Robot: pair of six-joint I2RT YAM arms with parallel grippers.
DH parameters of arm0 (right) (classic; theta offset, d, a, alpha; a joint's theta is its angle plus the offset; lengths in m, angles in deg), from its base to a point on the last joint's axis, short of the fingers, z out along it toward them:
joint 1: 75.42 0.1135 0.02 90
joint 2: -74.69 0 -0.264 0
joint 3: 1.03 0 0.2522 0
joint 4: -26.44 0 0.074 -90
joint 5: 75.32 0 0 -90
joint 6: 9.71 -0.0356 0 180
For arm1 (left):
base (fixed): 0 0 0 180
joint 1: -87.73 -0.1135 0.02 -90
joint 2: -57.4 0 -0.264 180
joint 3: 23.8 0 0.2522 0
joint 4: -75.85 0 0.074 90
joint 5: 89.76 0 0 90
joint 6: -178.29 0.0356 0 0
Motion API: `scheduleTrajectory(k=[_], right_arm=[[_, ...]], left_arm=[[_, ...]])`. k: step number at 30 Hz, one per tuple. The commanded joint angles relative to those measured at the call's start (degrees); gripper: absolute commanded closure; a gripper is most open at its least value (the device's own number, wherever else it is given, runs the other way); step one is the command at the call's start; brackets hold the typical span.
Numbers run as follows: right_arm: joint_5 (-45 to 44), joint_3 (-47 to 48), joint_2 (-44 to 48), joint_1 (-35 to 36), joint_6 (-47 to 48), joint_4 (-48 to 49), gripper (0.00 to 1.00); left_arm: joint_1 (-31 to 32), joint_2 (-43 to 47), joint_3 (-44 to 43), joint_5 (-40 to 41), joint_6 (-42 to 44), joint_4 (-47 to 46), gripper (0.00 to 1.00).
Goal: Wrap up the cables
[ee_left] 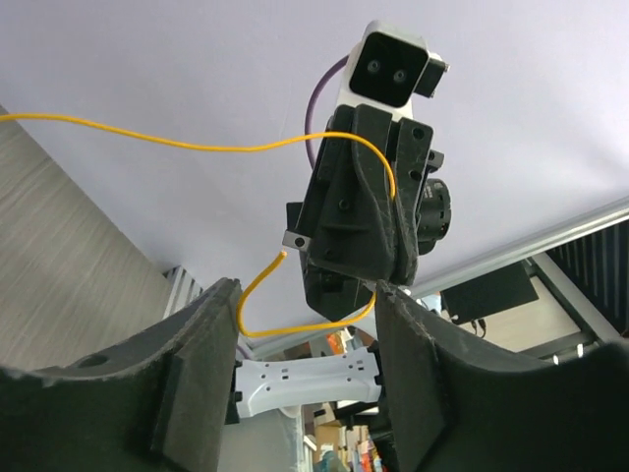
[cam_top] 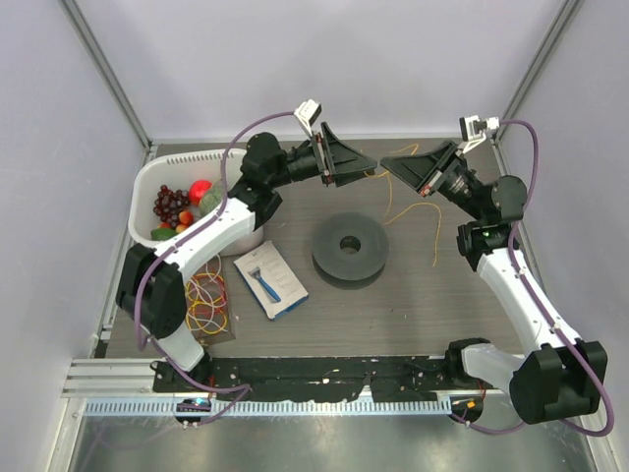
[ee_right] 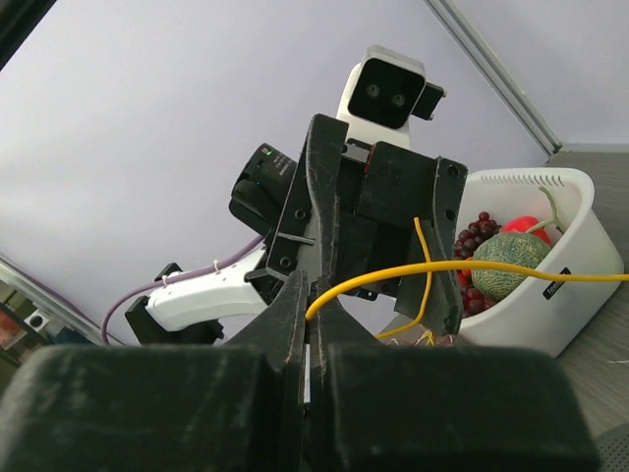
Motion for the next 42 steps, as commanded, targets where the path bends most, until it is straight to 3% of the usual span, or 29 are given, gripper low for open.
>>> scheduleTrajectory(k=[1, 10, 13, 18, 21, 22, 24, 25, 28, 30, 33, 38, 42], right_arm=[[-1.6, 0.0, 2.1, 1.0, 2.7, 2.1, 0.99], [-3.2, 0.0, 1.5, 1.5, 3.4, 2.1, 0.99], [-3.2, 0.1, 1.5, 1.6, 3.6, 2.1, 0.99], [-3.1, -0.3, 1.4, 1.6, 4.1, 1.6, 0.99], [-3.5, -0.6, 2.2, 1.6, 7.6, -1.9, 0.99], [-3.7, -0.3, 2.4, 1.6, 9.4, -6.3, 0.99], [-4.6, 0.9, 3.0, 1.7, 15.1, -15.1, 0.85], [-4.7, 1.5, 3.1, 1.6, 20.3, -18.9, 0.72], [-6.5, 5.4, 3.3, 1.5, 31.8, -38.0, 0.46], [-8.2, 7.2, 3.6, 0.4, 40.5, -49.4, 0.39], [-11.3, 7.7, 5.0, -3.3, 51.0, -64.8, 0.37], [-12.3, 6.6, 4.1, -15.2, 68.6, -80.5, 0.35], [-19.9, 5.8, 0.1, -16.6, 70.9, -86.0, 0.35]], left_arm=[[0.3, 0.0, 0.1, 2.0, -3.3, -4.7, 0.46], [0.7, 0.5, 1.5, 2.8, -4.0, -5.1, 0.58], [0.6, 0.6, 2.0, 3.0, -4.1, -5.3, 0.69], [0.4, 1.0, 1.7, 3.1, -3.6, -5.1, 1.00], [-1.2, 1.8, 0.8, 2.9, -2.3, -2.2, 1.00], [-2.1, 2.1, 0.5, 2.7, -1.6, -0.9, 1.00], [-3.9, 2.8, -0.8, 2.3, 1.4, 2.1, 1.00], [-5.0, 3.3, -1.5, 2.0, 3.7, 4.5, 1.00], [-6.6, 3.8, -4.5, 1.7, 10.8, 13.9, 1.00], [-6.9, 4.0, -6.2, 1.8, 17.0, 18.6, 1.00], [-6.9, 4.2, -7.4, 2.8, 22.4, 24.0, 1.00], [-6.9, 2.8, -8.2, 3.5, 24.9, 26.6, 1.00], [-6.8, 1.4, -9.8, 3.7, 26.9, 29.7, 1.00]])
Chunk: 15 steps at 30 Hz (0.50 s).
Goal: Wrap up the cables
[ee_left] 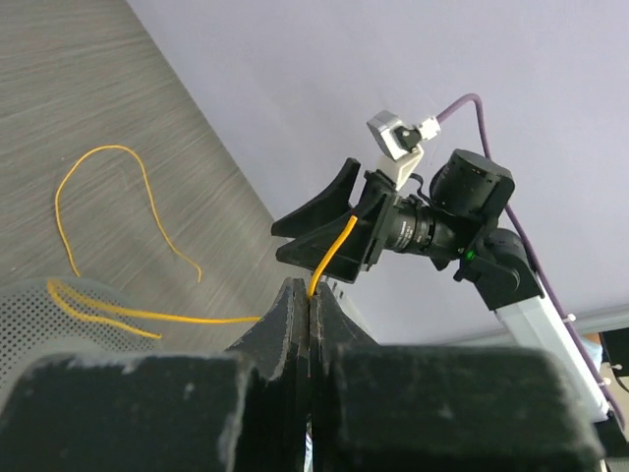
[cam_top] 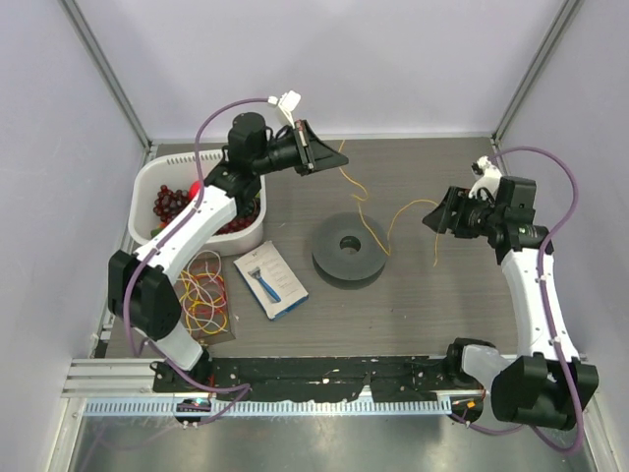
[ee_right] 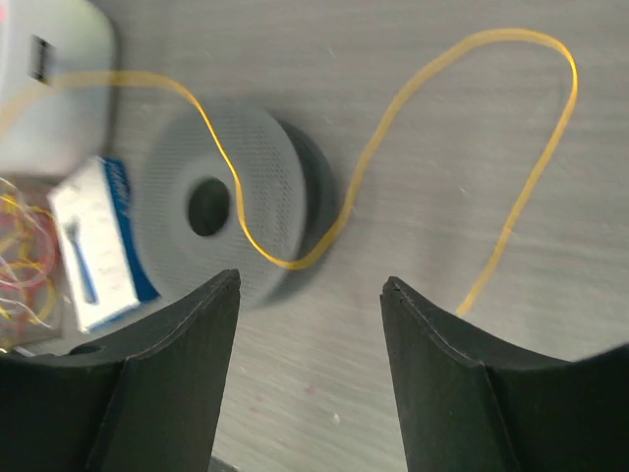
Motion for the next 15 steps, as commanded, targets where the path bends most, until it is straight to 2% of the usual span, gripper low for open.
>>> scheduleTrajectory(k=[1, 6, 10, 11, 15], right_arm=[[-9.0, 0.9, -4.2, -0.6, 9.2, -11.4, 0.35], [-14.2, 1.8, -15.5, -0.5, 4.1, -12.6, 0.38], [-18.6, 3.8, -24.5, 0.5, 1.9, -15.0, 0.47], [-19.8, 4.3, -26.5, 1.4, 1.9, -15.2, 0.52], [-23.1, 4.3, -28.3, 3.3, 0.5, -12.4, 0.54]], left_arm=[[0.1, -0.9, -4.4, 0.5, 5.3, 5.2, 1.00], [0.4, -1.2, -5.8, 1.0, 7.7, 7.8, 1.00], [1.0, -0.4, -6.5, 2.1, 11.4, 11.0, 1.00], [1.0, -0.4, -6.8, 2.5, 12.1, 12.0, 1.00], [1.1, -0.4, -7.9, 3.5, 14.8, 14.7, 1.00]])
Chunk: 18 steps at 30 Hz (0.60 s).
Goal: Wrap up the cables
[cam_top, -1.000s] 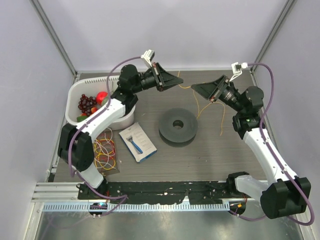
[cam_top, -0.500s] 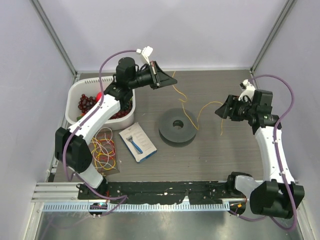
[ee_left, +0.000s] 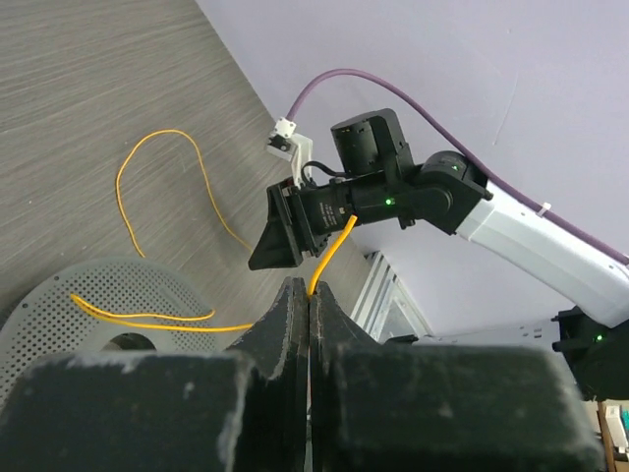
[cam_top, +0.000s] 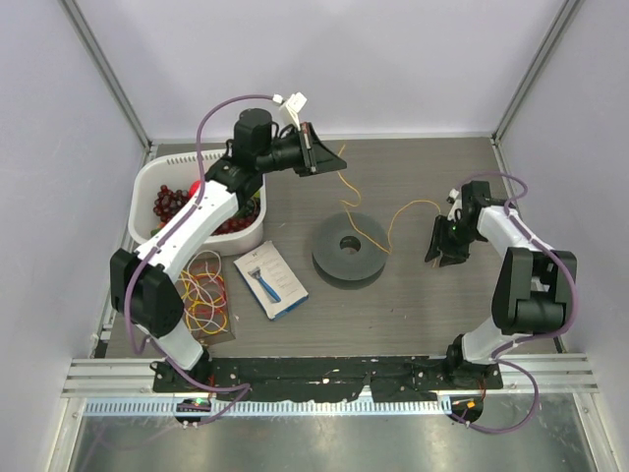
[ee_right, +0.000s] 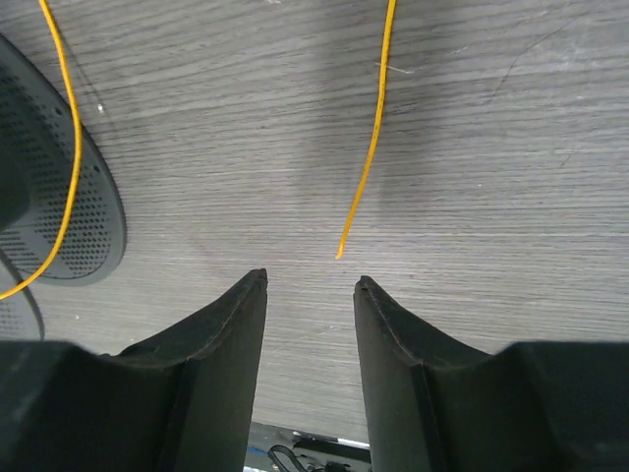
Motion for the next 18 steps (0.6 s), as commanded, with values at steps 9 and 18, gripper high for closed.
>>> scheduleTrajectory(k=[9, 18], right_arm=[[-11.4, 4.7, -7.3, 3.2, -2.1, 5.3, 0.56], [-8.1, 5.7, -11.5, 2.7, -1.2, 4.4, 0.99]], left_arm=[[0.3, 1.6, -4.4, 0.6, 7.1, 5.2, 1.00], [-2.1, 2.5, -4.9, 2.3, 6.3, 7.5, 1.00]])
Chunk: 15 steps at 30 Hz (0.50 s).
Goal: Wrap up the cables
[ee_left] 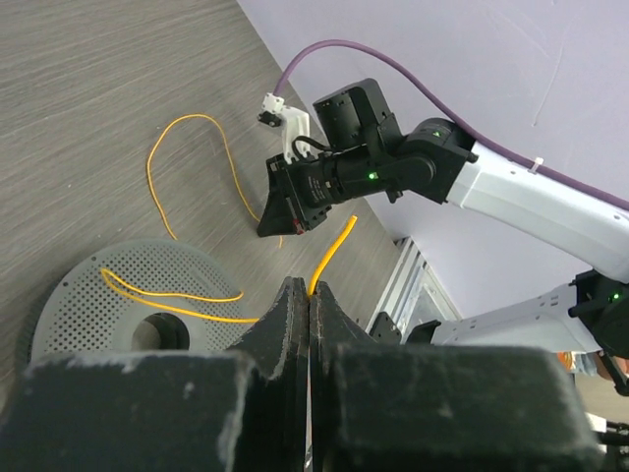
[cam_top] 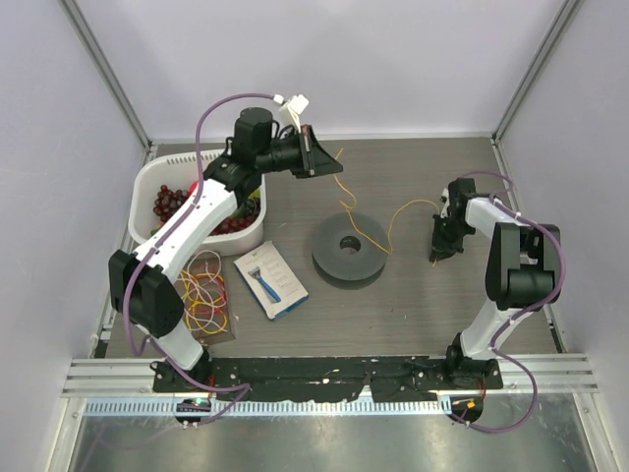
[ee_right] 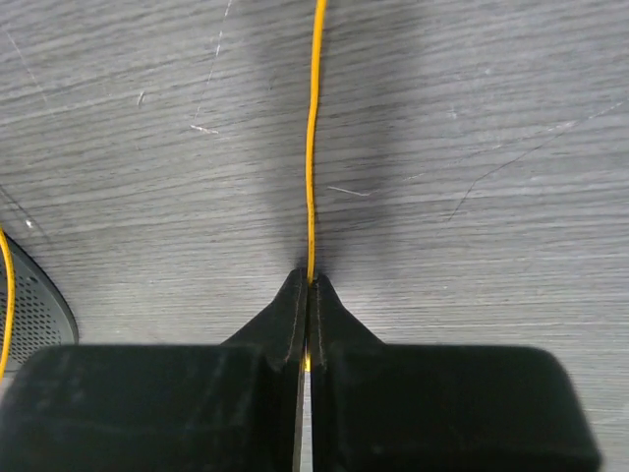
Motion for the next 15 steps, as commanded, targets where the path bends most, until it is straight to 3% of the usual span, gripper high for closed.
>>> scheduleTrajectory(k=[1, 4, 9, 15], right_arm=[[1.4, 2.9, 0.1, -1.1, 2.0, -1.0, 0.99], [-0.7, 4.7, 2.2, -4.2, 7.0, -3.8, 0.99], [-5.8, 6.4, 8.3, -10.9, 20.1, -4.7, 0.99], [-9.8, 8.7, 12.2, -18.5, 31.2, -3.1, 0.99]], left_arm=[[-3.6, 2.4, -3.2, 0.8, -0.8, 1.1, 1.00], [-10.1, 2.6, -6.7, -0.7, 2.1, 2.3, 1.00], [-20.8, 2.9, -19.2, 8.8, 12.4, 11.7, 1.00], [-33.0, 6.2, -20.0, 14.2, 16.3, 6.5, 1.00]])
